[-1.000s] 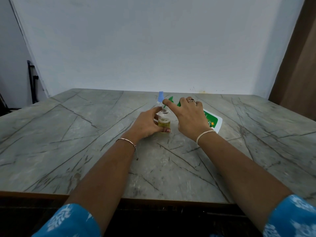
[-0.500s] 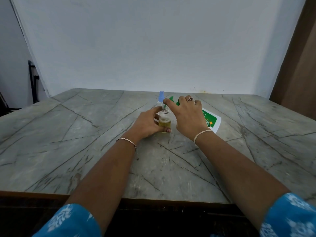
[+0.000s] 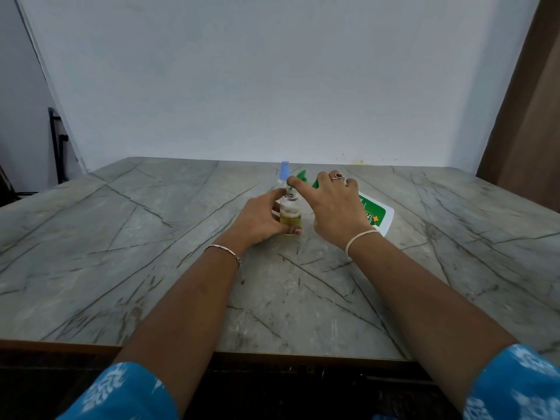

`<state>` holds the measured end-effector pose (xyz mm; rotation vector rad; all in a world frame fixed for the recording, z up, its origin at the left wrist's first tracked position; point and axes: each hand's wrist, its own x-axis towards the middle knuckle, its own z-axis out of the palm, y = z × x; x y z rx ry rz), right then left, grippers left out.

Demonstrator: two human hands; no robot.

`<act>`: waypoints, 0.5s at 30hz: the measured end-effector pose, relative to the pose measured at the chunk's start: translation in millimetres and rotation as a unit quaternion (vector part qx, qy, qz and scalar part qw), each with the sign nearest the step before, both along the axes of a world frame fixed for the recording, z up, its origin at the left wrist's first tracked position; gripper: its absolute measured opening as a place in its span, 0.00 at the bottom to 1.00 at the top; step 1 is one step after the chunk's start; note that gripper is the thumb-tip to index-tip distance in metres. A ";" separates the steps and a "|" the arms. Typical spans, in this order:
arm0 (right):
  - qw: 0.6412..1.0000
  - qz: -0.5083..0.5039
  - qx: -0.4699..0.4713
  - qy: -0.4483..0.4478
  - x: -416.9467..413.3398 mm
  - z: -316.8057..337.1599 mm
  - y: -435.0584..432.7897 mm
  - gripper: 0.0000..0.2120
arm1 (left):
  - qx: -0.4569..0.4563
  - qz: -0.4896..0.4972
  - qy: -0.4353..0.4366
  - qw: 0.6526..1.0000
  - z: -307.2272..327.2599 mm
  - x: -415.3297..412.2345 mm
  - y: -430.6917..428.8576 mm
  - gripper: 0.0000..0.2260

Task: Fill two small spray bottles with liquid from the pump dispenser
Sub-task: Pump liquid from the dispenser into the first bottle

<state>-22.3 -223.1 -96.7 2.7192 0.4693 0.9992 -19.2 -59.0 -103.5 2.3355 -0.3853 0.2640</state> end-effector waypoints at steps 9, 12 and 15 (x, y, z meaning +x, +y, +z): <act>1.000 0.000 0.005 -0.015 0.8 1.2 4.7 0.35 | 0.005 -0.001 -0.008 1.000 1.2 -3.1 -0.9 0.38; 1.000 0.000 0.004 -0.022 1.3 0.0 4.5 0.37 | 0.005 0.001 -0.007 1.000 2.2 -4.5 -1.1 0.38; 1.000 0.002 0.000 -0.019 2.8 -2.2 1.5 0.39 | 0.004 0.000 -0.006 1.000 2.7 -4.7 -1.0 0.39</act>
